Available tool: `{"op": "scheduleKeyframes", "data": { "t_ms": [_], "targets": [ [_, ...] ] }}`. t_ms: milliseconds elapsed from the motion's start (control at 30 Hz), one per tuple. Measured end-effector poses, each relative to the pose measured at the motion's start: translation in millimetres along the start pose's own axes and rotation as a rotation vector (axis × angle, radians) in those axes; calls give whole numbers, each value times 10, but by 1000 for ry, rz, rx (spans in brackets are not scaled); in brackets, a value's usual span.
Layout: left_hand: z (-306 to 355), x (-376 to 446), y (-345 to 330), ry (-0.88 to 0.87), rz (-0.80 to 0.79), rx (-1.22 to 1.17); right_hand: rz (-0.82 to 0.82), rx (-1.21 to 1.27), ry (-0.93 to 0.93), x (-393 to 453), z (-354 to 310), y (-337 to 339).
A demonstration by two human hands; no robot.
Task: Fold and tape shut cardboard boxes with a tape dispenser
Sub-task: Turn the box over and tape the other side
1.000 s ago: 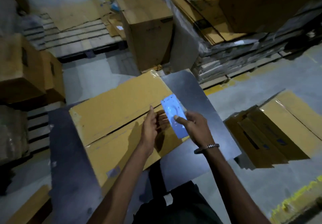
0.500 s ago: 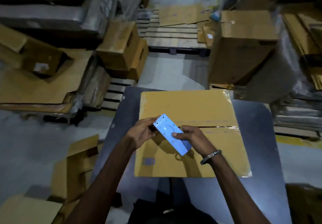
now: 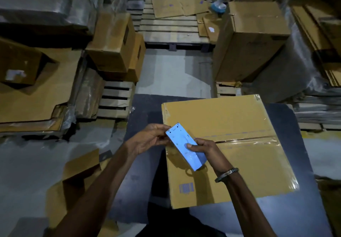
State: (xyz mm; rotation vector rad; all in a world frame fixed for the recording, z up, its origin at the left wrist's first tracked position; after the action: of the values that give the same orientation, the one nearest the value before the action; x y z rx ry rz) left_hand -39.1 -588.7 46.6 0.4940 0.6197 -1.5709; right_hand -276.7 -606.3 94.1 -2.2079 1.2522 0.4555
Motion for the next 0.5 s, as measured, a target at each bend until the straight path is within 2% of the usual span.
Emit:
{"op": "scheduleKeyframes", "data": {
  "t_ms": [133,233,367,500],
  "targets": [
    [166,257,423,127,-139,131,114,5,4,172,102,-269],
    [443,497,631,206,-170,247,206,78,9,287,163,-569],
    [909,822,1009,149,-58,377,334,82,66,370,240,-873],
    [1134,1079,1174,65,-53,512,445,20,57,565,114,-858]
  ]
}}
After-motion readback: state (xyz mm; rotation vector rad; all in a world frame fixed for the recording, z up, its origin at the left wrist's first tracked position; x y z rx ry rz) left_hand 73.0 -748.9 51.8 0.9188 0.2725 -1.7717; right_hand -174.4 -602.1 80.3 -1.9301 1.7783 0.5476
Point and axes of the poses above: each hand's wrist, its own x-axis towards the middle knuckle, its own y-axis out of the back of the hand, z = x × y, the point moved 3 cm from there along x, towards the middle knuckle, and after that the axes turned 13 degrees about x, right-handed, at the moved point
